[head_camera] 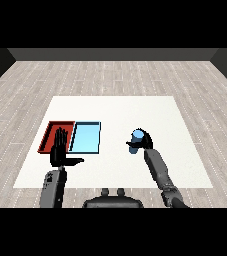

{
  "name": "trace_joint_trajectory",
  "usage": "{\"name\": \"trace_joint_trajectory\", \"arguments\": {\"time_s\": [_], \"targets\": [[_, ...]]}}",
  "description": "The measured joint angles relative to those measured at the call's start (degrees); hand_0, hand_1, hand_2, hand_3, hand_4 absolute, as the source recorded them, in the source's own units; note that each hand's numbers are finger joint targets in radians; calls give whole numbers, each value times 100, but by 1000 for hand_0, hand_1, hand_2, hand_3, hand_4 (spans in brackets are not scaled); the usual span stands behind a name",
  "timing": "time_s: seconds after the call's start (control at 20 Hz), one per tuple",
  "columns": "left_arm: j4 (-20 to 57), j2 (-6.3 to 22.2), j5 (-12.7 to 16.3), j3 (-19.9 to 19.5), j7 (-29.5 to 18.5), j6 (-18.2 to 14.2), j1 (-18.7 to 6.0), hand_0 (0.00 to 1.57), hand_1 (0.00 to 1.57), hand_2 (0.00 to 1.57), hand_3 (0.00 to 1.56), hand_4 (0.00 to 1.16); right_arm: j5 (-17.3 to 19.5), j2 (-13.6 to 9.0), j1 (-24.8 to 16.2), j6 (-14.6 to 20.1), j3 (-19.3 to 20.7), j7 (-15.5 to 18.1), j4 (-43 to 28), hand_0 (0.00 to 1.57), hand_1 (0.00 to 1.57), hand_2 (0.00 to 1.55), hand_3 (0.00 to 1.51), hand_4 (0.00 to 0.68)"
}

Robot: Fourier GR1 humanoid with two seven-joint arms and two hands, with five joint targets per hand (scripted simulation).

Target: Pick the blue can and put it in the blue box

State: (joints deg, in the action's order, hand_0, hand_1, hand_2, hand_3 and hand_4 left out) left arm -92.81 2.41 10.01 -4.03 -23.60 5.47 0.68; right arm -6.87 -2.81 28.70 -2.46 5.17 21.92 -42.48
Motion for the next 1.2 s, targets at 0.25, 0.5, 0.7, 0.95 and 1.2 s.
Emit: {"name": "trace_joint_trajectory", "arguments": {"time_s": [0.25, 0.5, 0.7, 0.95, 1.2], "targets": [[303, -12, -198, 87, -83, -41, -172, 0, 0, 0, 0, 0, 57, 37, -160, 83, -172, -222, -767, 1472, 1472, 1451, 1410, 649], [579, -141, -466, 399, -104, -166, -229, 0, 0, 0, 0, 0, 85, -21, -231, 13, -244, -254, -1222, 1493, 1493, 1451, 1405, 648], [765, -193, -431, 752, 27, -313, -363, 0, 0, 0, 0, 0, 69, -48, -181, -74, -286, -198, -1614, 1434, 1434, 1439, 1421, 666], [912, -226, -396, 1138, 286, -549, -570, 0, 0, 0, 0, 0, 95, 87, -219, 52, -473, -356, -2163, 1432, 1432, 1451, 1424, 661], [1111, -235, -383, 1273, 417, -628, -787, 0, 0, 0, 0, 0, -82, 223, -244, 687, -1151, -465, -2483, 1432, 1432, 1448, 1419, 659]]}}
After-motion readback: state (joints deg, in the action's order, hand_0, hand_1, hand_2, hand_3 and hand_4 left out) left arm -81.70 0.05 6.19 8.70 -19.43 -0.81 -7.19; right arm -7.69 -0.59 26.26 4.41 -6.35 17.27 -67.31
